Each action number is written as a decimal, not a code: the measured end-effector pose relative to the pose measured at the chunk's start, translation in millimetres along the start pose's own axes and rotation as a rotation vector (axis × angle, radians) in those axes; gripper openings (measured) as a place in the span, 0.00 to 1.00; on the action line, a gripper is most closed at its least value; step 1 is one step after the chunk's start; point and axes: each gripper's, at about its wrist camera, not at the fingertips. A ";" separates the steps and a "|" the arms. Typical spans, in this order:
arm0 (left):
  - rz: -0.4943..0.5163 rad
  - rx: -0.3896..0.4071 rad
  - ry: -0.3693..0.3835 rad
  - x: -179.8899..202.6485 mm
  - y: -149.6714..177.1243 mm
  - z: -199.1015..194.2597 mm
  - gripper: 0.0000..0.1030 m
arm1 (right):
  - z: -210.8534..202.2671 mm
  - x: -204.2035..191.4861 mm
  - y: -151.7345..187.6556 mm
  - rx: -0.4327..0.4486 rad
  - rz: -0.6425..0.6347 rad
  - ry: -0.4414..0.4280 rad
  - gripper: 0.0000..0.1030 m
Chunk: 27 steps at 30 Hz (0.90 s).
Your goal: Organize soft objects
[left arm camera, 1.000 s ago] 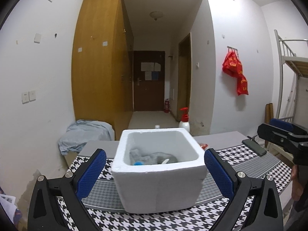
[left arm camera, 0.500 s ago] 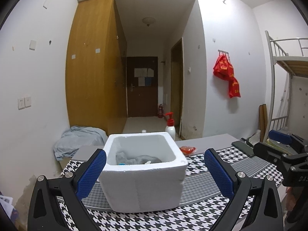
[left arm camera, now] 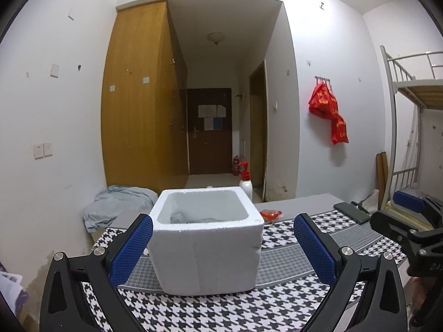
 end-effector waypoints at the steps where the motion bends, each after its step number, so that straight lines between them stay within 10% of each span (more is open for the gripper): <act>1: 0.003 -0.002 -0.001 1.3 1.5 -1.3 0.99 | -1.7 -0.2 0.4 0.003 0.004 0.000 1.00; 27: -0.016 -0.004 -0.038 1.2 56.5 -35.5 0.99 | -21.0 -24.4 47.0 -0.027 -0.023 0.019 1.00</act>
Point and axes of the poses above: each gripper's, at about its wrist camera, not at the fingertips, and z roughly the way its jaws point, x to its right, y to its underside, and after that the axes turned 1 degree about y, right-handed
